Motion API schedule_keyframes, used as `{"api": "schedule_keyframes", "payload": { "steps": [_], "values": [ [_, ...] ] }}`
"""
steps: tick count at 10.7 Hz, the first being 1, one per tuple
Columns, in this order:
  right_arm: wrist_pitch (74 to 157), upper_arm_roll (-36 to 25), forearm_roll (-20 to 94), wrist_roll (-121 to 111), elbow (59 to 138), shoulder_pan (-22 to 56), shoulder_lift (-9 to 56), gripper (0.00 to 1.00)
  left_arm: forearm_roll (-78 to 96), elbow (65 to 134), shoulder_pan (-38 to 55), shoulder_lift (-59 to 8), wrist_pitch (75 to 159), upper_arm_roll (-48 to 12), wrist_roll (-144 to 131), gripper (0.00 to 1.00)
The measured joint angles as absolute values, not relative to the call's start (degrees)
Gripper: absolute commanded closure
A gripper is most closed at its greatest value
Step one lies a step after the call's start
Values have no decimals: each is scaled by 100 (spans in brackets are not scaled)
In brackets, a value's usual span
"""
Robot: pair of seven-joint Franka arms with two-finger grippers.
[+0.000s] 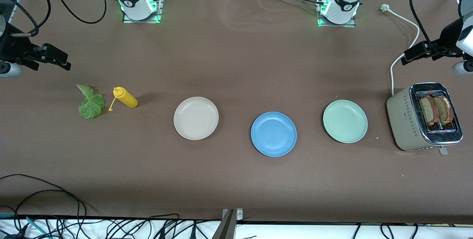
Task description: Make sandwich in blue plate with both arms
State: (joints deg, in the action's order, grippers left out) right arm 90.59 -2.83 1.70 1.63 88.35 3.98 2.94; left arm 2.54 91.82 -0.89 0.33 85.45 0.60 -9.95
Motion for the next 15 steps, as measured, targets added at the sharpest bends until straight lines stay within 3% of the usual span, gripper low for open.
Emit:
{"api": "schedule_keyframes", "payload": {
  "steps": [15],
  "values": [
    [8630, -95, 177, 390, 8837, 310, 257, 0, 254, 9182, -90, 33, 8545, 61, -995, 0]
  ]
}}
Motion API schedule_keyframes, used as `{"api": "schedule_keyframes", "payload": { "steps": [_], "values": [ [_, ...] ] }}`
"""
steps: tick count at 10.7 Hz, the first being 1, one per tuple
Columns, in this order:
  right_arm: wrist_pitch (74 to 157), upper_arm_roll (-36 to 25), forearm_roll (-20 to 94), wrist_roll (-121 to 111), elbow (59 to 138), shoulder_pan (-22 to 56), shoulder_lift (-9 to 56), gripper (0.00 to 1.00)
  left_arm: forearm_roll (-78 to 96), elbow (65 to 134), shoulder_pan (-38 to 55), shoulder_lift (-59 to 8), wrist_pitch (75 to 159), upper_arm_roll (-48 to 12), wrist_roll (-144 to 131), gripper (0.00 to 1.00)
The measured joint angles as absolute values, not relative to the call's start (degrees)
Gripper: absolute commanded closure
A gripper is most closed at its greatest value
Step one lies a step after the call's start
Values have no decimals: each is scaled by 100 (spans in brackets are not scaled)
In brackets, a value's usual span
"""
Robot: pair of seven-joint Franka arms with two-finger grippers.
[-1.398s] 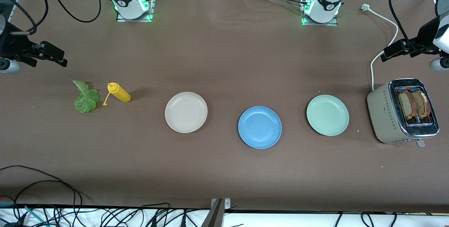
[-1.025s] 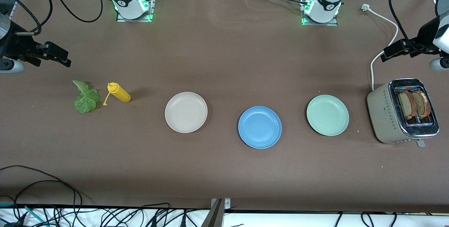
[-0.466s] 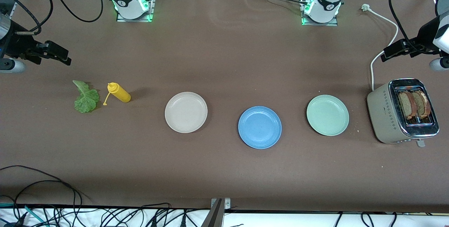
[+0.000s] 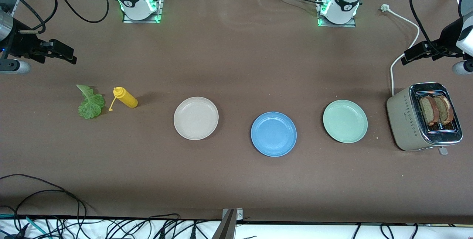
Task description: Make sandwich in blue plate with both arms
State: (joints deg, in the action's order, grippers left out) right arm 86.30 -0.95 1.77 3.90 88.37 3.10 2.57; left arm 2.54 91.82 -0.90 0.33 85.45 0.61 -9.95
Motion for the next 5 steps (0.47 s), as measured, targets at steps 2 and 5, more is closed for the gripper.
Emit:
{"api": "schedule_keyframes", "payload": {
  "steps": [2, 5],
  "values": [
    [8631, -88, 177, 337, 8838, 311, 265, 0, 254, 9182, -92, 33, 8545, 61, -995, 0],
    [8650, -82, 177, 300, 8838, 311, 264, 0, 254, 9182, -93, 33, 8545, 61, -995, 0]
  ]
}}
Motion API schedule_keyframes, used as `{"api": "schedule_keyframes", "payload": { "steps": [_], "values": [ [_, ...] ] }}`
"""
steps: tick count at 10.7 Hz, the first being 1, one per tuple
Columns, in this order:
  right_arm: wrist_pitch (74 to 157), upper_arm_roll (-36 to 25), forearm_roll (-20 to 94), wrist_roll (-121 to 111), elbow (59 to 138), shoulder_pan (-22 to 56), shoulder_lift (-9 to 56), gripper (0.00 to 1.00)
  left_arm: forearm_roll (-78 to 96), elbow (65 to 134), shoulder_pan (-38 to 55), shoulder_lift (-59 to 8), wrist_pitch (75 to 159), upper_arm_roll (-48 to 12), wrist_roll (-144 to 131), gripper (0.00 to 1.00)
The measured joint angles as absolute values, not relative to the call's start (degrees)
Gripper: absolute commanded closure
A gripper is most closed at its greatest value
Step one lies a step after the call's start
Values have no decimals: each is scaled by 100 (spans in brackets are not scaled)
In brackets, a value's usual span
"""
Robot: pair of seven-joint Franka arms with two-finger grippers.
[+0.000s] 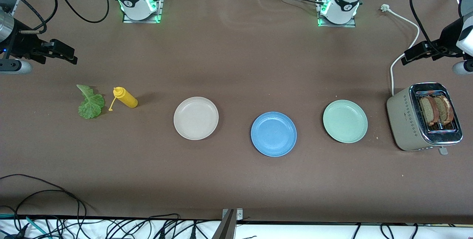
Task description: Make sandwich in blue plate with both arms
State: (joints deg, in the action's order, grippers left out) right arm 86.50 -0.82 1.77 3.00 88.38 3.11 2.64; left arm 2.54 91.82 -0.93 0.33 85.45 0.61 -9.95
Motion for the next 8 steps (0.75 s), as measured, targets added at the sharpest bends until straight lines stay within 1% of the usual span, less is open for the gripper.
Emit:
{"api": "schedule_keyframes", "payload": {
  "steps": [8],
  "values": [
    [8698, -28, 178, 268, 8838, 313, 263, 0, 254, 9182, -95, 32, 8545, 61, -995, 0]
  ]
}}
